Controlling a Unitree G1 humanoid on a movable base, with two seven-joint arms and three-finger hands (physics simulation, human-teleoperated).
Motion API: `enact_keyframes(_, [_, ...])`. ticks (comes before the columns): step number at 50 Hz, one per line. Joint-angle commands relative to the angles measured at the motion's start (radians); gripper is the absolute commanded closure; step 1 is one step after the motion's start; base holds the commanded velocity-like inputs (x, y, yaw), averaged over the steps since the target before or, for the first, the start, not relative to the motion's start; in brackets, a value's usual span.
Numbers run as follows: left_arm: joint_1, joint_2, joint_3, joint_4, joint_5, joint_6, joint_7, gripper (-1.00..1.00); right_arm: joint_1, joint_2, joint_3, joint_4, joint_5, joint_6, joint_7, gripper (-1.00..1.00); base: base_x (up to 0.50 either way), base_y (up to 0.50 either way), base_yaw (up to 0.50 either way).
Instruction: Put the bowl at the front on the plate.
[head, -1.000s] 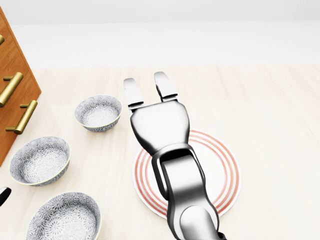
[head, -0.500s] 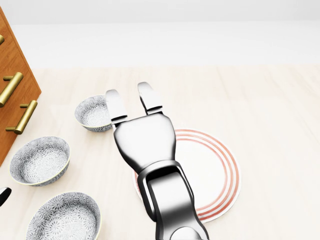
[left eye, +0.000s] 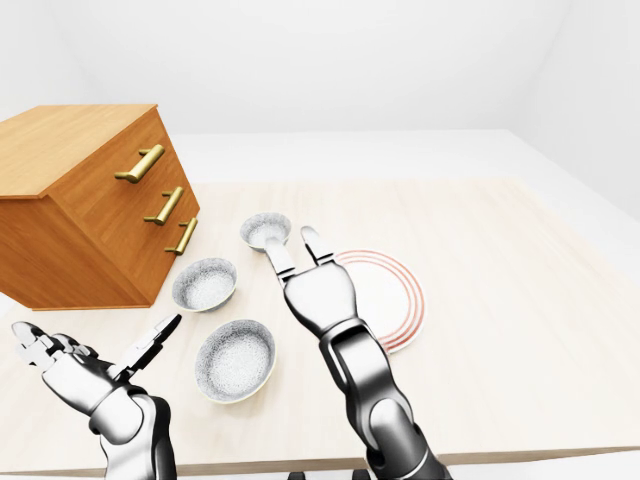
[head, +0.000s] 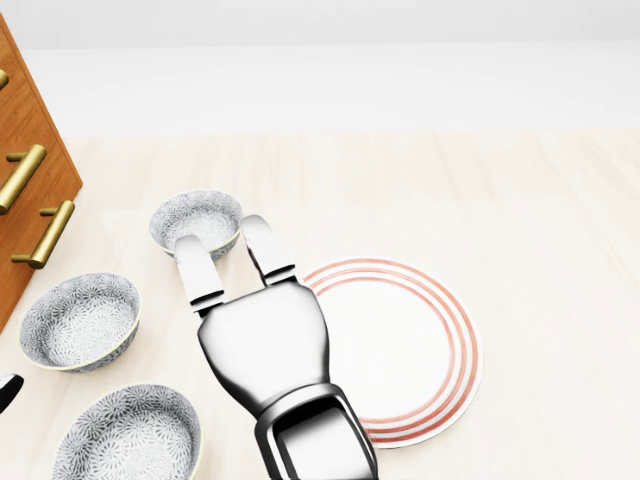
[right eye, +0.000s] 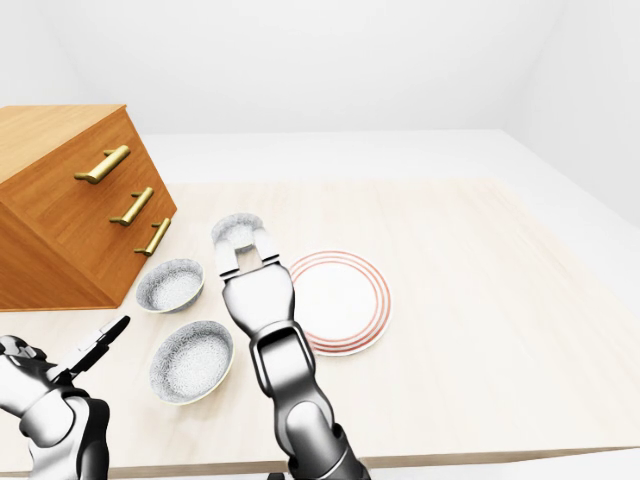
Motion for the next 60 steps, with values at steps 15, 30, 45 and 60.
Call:
enact_keyframes(15, [0.002,0.000,0.001,-0.007,0.001,0.007,0.000,-1.00,0.175,-0.089,0.212,-0.082,0.010,0.000,-0.013,-1.00,0.00,0.00,0.00])
enact_keyframes(30, [0.001,0.000,0.000,-0.007,0.003,0.006,0.000,-1.00,0.200,-0.111,0.250,-0.068,0.028,0.000,-0.032,-1.00,0.00,0.00,0.00])
enact_keyframes(45, [-0.002,0.001,-0.001,0.005,0.003,-0.002,0.000,-1.00,0.179,-0.118,0.141,-0.070,0.051,0.000,-0.097,-1.00,0.00,0.00,0.00])
enact_keyframes(60, [-0.002,0.002,-0.001,0.005,0.003,-0.002,0.000,-1.00,0.179,-0.117,0.140,-0.070,0.050,0.000,-0.097,-1.00,0.00,0.00,0.00])
